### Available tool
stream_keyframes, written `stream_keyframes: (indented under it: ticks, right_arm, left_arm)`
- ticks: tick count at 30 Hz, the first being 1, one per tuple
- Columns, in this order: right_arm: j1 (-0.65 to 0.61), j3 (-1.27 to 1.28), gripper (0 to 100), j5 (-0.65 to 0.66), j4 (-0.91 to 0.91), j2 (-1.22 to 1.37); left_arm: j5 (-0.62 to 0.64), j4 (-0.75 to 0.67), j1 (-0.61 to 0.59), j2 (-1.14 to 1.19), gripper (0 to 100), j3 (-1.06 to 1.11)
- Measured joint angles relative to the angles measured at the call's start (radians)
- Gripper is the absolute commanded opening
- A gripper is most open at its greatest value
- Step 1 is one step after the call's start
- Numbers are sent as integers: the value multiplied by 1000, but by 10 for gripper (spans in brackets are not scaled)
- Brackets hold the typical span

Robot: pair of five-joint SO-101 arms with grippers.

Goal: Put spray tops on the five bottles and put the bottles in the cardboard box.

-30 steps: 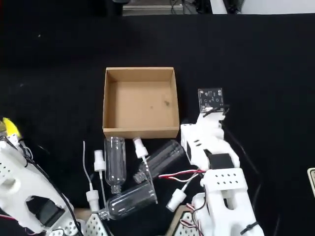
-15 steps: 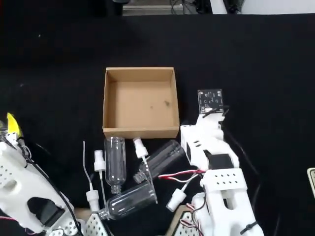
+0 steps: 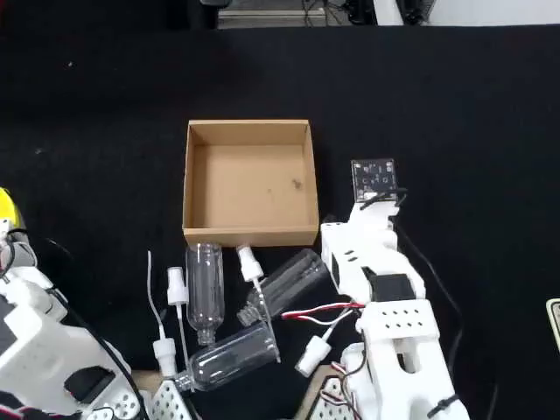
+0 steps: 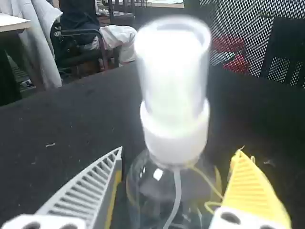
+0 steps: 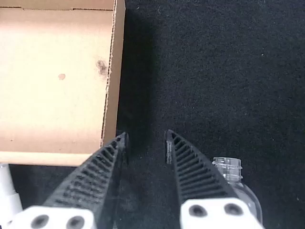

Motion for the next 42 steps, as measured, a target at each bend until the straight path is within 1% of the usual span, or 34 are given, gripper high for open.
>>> stream_keyframes:
  ticks: [4,20,22,28,30,32,37,42]
  right_arm:
    - [0,0,106,0,0,0]
    - [0,0,106,0,0,0]
    - [0,0,106,0,0,0]
    - [0,0,106,0,0,0]
    - [0,0,106,0,0,0]
    - [0,0,106,0,0,0]
    - [0,0,106,0,0,0]
    - [0,0,106,0,0,0]
  left_arm:
    - [3,37,0,-31,324,0]
    - [3,37,0,-32,322,25]
    - [3,37,0,-32,280,25]
    - [3,37,2,-32,23,35]
    - [2,37,6,-32,44,35]
    - [-23,37,14,-32,26,35]
    - [-40,37,49,-34,29,35]
    - [-40,28,137,-118,29,26]
